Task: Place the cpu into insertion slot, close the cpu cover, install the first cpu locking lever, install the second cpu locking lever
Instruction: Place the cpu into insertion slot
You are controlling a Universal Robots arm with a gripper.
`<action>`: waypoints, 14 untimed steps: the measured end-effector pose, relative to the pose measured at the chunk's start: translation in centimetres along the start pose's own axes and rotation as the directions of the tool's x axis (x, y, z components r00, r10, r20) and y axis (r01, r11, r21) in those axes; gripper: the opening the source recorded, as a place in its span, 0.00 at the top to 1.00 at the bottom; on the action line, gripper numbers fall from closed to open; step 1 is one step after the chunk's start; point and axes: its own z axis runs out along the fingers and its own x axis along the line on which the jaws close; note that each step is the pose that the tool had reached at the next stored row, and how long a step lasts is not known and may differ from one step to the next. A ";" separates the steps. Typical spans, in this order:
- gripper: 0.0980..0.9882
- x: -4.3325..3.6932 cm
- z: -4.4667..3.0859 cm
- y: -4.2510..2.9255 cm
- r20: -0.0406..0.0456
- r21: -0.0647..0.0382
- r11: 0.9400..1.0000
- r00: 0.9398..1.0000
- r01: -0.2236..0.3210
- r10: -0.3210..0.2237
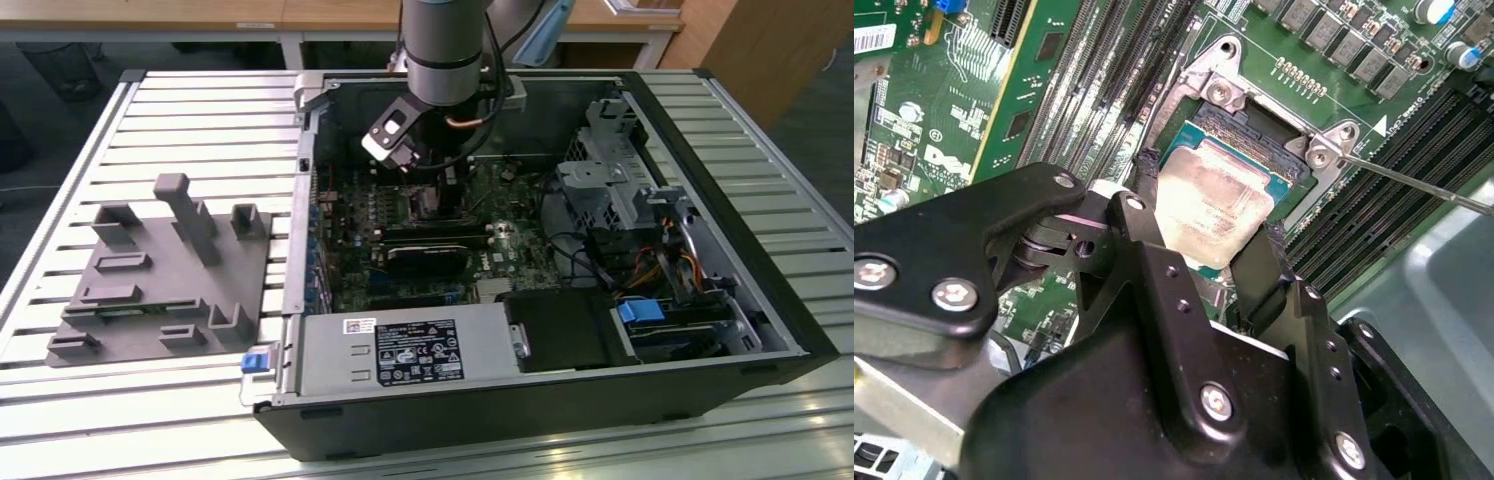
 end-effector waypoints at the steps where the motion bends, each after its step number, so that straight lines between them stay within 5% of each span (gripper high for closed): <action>1: 0.50 0.00 0.01 0.00 0.000 0.000 1.000 1.000 -0.001 0.001; 14: 0.50 0.20 0.46 -0.04 0.000 0.000 1.000 1.000 -0.006 0.006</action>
